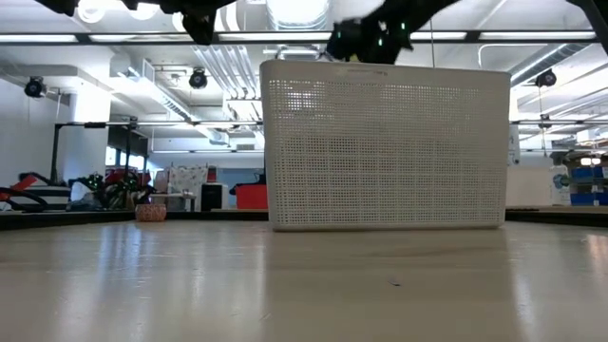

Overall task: Sort clothes
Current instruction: Put the white blouse in the bin

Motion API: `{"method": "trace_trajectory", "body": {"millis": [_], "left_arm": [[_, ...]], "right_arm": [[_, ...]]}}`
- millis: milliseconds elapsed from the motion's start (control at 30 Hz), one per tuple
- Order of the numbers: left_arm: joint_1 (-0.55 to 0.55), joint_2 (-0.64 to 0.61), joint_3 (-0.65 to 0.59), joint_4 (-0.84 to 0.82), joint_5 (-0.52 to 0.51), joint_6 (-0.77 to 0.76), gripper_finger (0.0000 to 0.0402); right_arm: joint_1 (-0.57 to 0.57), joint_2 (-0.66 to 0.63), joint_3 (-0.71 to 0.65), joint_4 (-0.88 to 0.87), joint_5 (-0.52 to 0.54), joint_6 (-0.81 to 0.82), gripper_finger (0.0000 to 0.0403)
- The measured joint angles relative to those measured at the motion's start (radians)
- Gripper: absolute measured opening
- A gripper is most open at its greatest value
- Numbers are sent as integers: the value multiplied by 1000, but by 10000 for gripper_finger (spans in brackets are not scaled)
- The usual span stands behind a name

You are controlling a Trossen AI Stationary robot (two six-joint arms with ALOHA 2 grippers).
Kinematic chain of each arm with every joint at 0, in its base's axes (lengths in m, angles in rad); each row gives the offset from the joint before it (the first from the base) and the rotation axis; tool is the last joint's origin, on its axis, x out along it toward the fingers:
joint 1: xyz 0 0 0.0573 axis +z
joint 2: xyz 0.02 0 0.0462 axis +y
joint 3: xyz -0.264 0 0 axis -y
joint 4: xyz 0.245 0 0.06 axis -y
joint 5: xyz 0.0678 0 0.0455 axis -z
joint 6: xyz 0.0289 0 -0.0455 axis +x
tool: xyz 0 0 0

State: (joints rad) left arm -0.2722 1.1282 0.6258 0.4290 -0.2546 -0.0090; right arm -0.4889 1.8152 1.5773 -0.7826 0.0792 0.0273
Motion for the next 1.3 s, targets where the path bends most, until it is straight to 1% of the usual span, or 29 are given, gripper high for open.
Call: {"method": "trace_trajectory", "body": {"millis": [200, 300, 433, 567, 633, 700, 767, 867, 967, 1000, 1033, 1167, 1300], "left_arm": [[0, 0, 0, -1, 0, 0, 0], [0, 0, 0, -5, 1, 0, 0], [0, 0, 0, -8, 1, 0, 0], [0, 0, 0, -7, 0, 0, 0], [1, 0, 0, -7, 1, 0, 0], [1, 0, 0, -7, 0, 0, 0], [1, 0, 0, -7, 0, 0, 0], [1, 0, 0, -8, 0, -1, 0], [1, 0, 0, -8, 0, -3, 0], [1, 0, 0, -8, 1, -4, 0], [1, 0, 0, -8, 0, -4, 0], [1, 0, 0, -10, 0, -5, 0], [1, 0, 0, -11, 0, -10, 0]], "right_arm": [[0, -9, 168, -109, 7, 0, 271], [0, -11, 243, -155, 10, 0, 285], [0, -11, 364, -287, 14, 0, 298], [-1, -14, 476, -469, 16, 0, 293], [-1, -14, 506, -559, 17, 0, 278], [-1, -14, 512, -632, 18, 3, 251], [-1, -21, 494, -691, 19, 2, 212], [0, -36, 435, -734, 26, 1, 132], [0, -76, 329, -724, 58, -1, 38], [0, -91, 287, -709, 80, -1, 20], [0, -108, 240, -690, 93, 3, 12], [-9, -156, 35, -572, 95, 25, 17], [-9, -164, -170, -403, 35, 33, 2]]}}
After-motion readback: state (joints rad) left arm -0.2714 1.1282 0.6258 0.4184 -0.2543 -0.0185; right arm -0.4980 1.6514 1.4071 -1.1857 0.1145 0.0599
